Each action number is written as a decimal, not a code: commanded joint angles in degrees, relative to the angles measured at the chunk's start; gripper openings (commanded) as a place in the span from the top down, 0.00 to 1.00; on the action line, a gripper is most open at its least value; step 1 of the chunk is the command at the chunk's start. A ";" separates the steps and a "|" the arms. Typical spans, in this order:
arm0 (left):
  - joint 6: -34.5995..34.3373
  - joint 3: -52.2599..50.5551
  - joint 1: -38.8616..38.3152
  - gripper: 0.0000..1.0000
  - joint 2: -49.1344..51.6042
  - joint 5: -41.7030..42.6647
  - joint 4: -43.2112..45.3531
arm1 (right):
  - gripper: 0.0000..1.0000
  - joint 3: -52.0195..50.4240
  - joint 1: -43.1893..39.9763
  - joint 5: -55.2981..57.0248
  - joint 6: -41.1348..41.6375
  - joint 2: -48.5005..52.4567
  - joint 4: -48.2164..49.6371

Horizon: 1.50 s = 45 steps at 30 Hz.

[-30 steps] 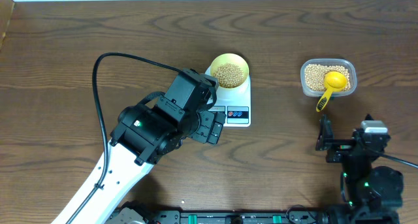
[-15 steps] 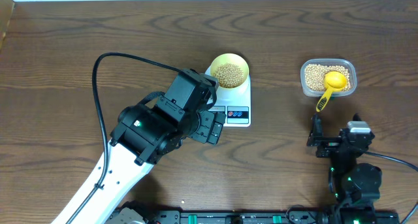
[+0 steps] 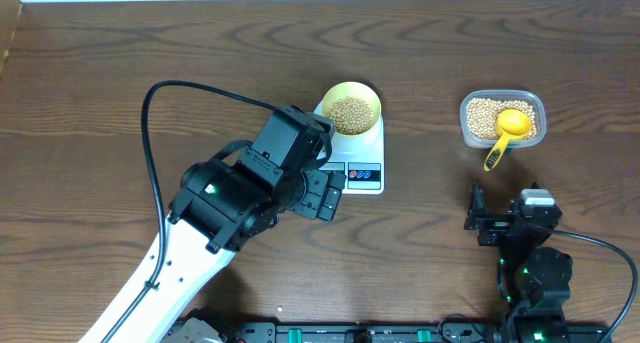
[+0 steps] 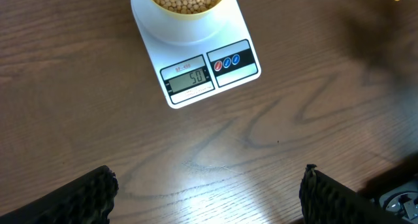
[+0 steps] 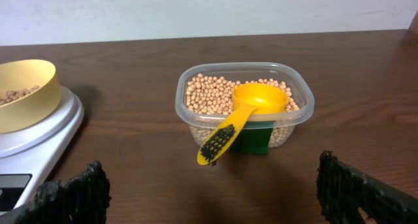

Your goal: Scoop item into bowl and weigh 50g on scale

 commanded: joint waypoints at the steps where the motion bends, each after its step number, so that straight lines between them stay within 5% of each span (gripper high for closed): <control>1: 1.20 1.33 0.24 0.08 -0.70 -0.33 -0.15 | 0.01 -0.13 0.20 0.24 3.21 -0.52 1.25; 45: 1.20 1.33 0.24 0.08 -0.70 -0.33 -0.15 | 0.01 -0.13 0.20 -1.01 3.85 -0.31 -2.29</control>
